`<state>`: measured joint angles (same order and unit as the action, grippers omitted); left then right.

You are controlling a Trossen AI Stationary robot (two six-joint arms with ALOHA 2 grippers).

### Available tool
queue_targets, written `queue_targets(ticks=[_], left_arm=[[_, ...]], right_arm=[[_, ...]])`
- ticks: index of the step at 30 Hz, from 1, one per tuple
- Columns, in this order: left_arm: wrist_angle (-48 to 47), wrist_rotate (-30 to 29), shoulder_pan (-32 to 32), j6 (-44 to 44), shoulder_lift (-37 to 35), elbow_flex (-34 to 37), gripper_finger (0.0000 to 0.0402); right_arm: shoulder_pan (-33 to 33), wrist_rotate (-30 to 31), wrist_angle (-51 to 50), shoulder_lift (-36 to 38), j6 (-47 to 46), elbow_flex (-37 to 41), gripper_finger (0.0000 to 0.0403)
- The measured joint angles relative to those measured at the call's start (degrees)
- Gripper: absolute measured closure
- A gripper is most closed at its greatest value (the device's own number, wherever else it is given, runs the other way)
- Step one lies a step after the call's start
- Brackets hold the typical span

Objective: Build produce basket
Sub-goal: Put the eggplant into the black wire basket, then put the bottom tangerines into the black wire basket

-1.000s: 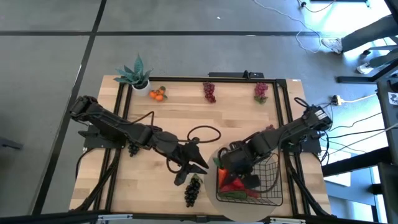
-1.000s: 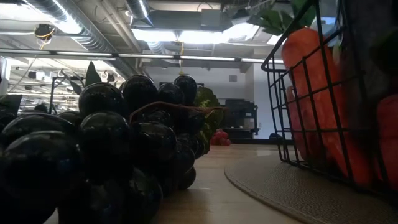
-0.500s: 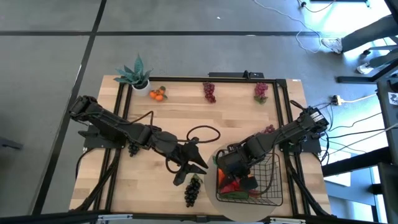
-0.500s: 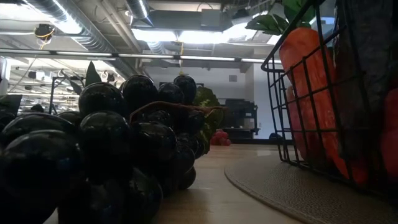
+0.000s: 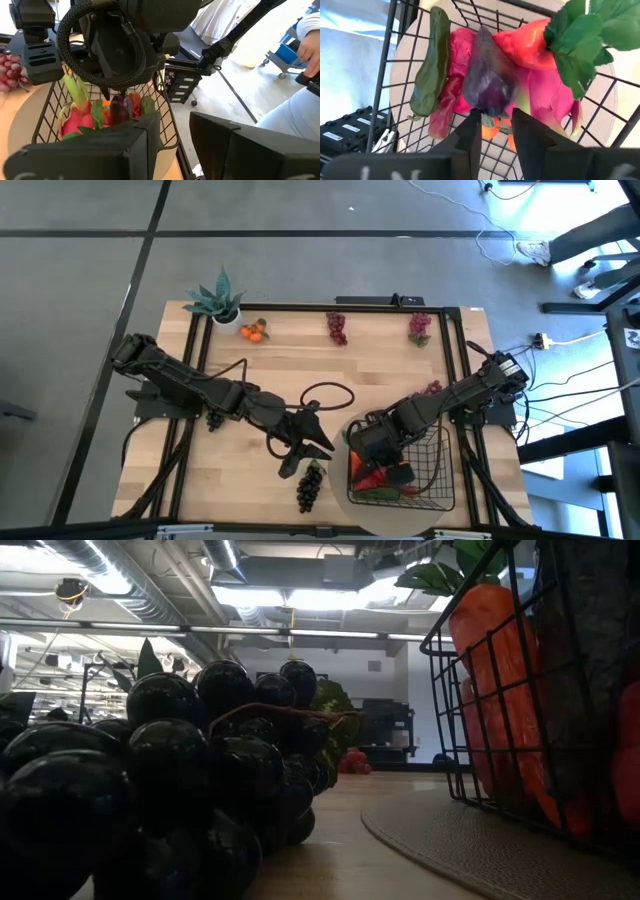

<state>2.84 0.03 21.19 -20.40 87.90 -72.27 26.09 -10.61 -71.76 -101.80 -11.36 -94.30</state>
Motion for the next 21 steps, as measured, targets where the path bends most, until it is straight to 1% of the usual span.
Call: queue_targets(ticks=[7,15,21], left_arm=[[-1.3,-0.5,-0.1,0.0,0.1,0.0,0.0308],[-2.8,-0.6,-0.1,0.0,0.1,0.0,0.0308],[-4.8,-1.1,-0.1,-0.5,0.1,0.0,0.0308]], right_arm=[[0.0,0.0,-3.1,0.3,-0.2,-0.7,0.0307],[0.0,0.2,-8.2,0.4,-0.4,-5.2,0.0307],[0.0,5.3,-14.4,0.4,-1.4,-11.3,0.0307]])
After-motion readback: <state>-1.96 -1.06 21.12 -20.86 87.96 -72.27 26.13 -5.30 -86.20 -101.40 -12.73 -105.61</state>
